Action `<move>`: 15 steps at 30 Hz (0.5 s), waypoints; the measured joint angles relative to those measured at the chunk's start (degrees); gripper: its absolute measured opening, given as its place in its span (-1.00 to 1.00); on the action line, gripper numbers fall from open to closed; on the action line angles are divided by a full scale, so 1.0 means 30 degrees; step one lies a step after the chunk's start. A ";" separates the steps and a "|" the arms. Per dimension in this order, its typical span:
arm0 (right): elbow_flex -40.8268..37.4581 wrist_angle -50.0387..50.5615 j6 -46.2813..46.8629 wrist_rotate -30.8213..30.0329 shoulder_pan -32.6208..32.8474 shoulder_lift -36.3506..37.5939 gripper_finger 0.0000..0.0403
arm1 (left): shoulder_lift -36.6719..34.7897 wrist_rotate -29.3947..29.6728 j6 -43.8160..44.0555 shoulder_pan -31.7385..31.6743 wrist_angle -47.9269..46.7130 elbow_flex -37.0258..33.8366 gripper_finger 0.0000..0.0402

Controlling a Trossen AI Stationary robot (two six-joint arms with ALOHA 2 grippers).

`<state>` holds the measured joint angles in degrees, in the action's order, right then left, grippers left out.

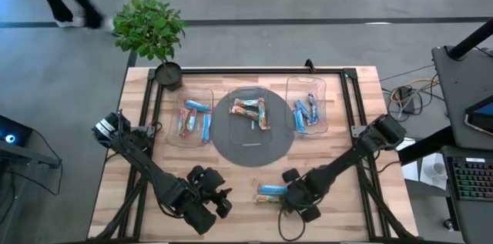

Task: Pick and place Granola Bars by type
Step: Put the yellow granola bar into the middle transparent bin

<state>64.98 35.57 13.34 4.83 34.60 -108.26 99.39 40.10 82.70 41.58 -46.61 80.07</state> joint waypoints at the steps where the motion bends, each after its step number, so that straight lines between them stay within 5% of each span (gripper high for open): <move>1: -0.0024 0.0019 -0.0005 0.0105 -0.0087 0.0019 -0.43 | 0.0000 0.0000 0.0008 0.0000 -0.0012 -0.0007 -0.24; 9: 0.0145 0.0633 0.2467 0.1965 -0.0748 0.2736 -0.80 | 0.0000 0.0021 0.0175 0.0000 0.0005 -0.0050 -0.24; 15: 0.0180 -0.0176 0.8424 -0.3331 -0.4346 0.6068 -0.74 | 0.0000 0.0422 0.0171 0.0000 -0.0040 -0.0102 -0.25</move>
<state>65.52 35.04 38.61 -5.16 21.56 -90.05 99.39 41.36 83.21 41.58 -46.73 79.77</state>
